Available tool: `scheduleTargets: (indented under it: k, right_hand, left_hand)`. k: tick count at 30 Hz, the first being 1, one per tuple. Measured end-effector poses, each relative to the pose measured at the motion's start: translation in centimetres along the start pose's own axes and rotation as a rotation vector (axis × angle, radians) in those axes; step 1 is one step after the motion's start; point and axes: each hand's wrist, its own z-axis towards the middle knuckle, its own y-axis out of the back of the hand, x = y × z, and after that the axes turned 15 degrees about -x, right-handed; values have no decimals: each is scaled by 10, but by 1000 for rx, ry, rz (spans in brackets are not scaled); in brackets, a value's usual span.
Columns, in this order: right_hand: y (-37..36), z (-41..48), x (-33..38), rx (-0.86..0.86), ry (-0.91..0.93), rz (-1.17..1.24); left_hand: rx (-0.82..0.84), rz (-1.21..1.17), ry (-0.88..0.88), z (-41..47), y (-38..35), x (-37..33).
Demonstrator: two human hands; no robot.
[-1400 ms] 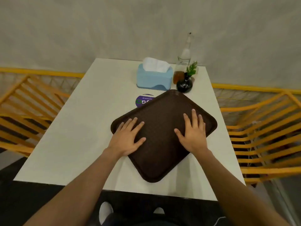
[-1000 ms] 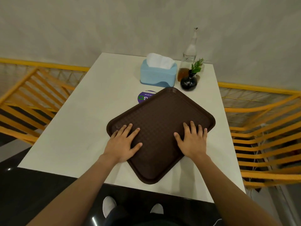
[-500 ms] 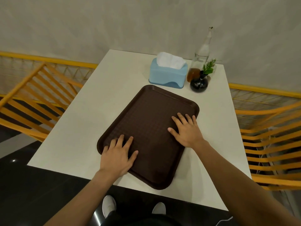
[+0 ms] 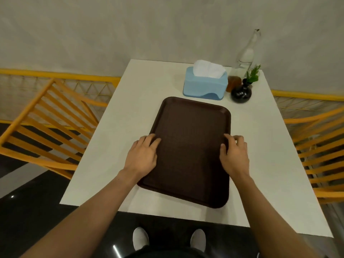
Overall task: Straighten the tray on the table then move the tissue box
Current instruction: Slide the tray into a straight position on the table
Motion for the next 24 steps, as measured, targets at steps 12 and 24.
scheduleTargets:
  k: [12, 24]
  right_hand:
    - [-11, -46, 20, 5, -129, -243]
    - [-49, -22, 63, 9, -14, -299]
  left_hand:
    - [57, -34, 25, -7, -34, 40]
    - [32, -63, 226, -6, -28, 86]
